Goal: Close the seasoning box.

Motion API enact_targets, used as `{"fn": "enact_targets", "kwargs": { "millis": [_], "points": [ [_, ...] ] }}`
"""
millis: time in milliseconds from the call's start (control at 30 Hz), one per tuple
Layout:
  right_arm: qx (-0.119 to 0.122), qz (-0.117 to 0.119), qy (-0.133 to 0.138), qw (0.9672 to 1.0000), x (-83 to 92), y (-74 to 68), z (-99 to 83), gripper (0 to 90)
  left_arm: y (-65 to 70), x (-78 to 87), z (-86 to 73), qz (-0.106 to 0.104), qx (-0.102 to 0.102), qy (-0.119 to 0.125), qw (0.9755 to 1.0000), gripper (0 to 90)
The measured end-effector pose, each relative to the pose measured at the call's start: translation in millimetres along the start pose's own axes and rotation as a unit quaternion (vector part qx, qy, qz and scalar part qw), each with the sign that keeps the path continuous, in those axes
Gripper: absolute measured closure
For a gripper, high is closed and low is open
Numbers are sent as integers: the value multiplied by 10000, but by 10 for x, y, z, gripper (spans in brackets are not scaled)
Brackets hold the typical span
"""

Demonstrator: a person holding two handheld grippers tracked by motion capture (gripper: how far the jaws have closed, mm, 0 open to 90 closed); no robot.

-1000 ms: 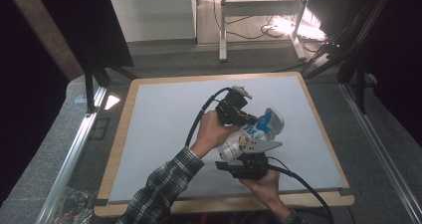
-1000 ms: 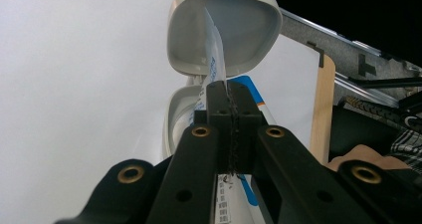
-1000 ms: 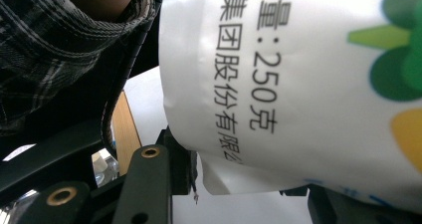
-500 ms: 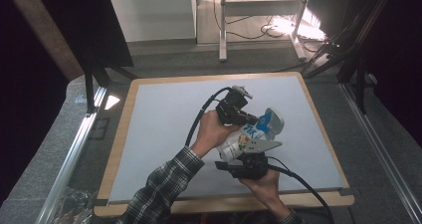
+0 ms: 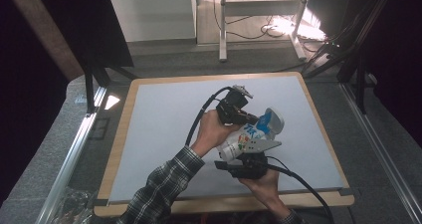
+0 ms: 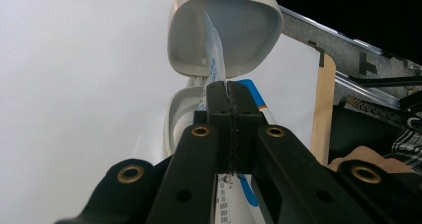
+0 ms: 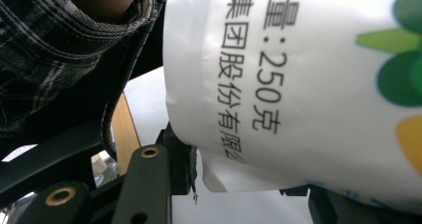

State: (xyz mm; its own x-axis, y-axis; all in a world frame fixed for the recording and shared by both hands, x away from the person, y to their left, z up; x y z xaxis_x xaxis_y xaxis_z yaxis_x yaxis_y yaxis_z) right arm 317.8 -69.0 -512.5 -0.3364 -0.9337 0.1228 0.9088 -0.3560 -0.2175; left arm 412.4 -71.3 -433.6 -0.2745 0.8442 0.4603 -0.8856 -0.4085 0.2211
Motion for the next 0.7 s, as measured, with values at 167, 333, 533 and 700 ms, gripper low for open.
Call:
{"fn": "enact_targets", "kwargs": {
  "millis": [167,333,533,700],
  "points": [
    [-3,1,8,10000,-5,0,4,587,-2,4,4,2,-19,-12,10000,897],
    [-15,0,9,10000,-9,1,8,587,-6,-2,9,7,-22,19,10000,897],
    [-12,-8,16,10000,-13,3,11,587,-5,-1,14,22,-22,18,10000,897],
    [-14,-6,15,10000,-15,1,15,587,-5,1,18,25,-12,28,10000,897]
  ]
}}
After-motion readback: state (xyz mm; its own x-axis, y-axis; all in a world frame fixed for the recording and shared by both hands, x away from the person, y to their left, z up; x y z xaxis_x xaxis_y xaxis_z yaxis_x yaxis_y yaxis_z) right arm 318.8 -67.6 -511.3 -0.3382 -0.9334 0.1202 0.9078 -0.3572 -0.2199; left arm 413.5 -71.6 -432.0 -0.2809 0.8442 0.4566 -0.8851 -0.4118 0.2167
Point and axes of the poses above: each handheld gripper's, and its own axes: x roughly backward along the jaws, z roughly out of its top, y roughly to its right, the point moved 8 cm from there along -x, roughly forward along the jaws, and after that the axes turned 15 degrees about y, right-handed, at the moved point
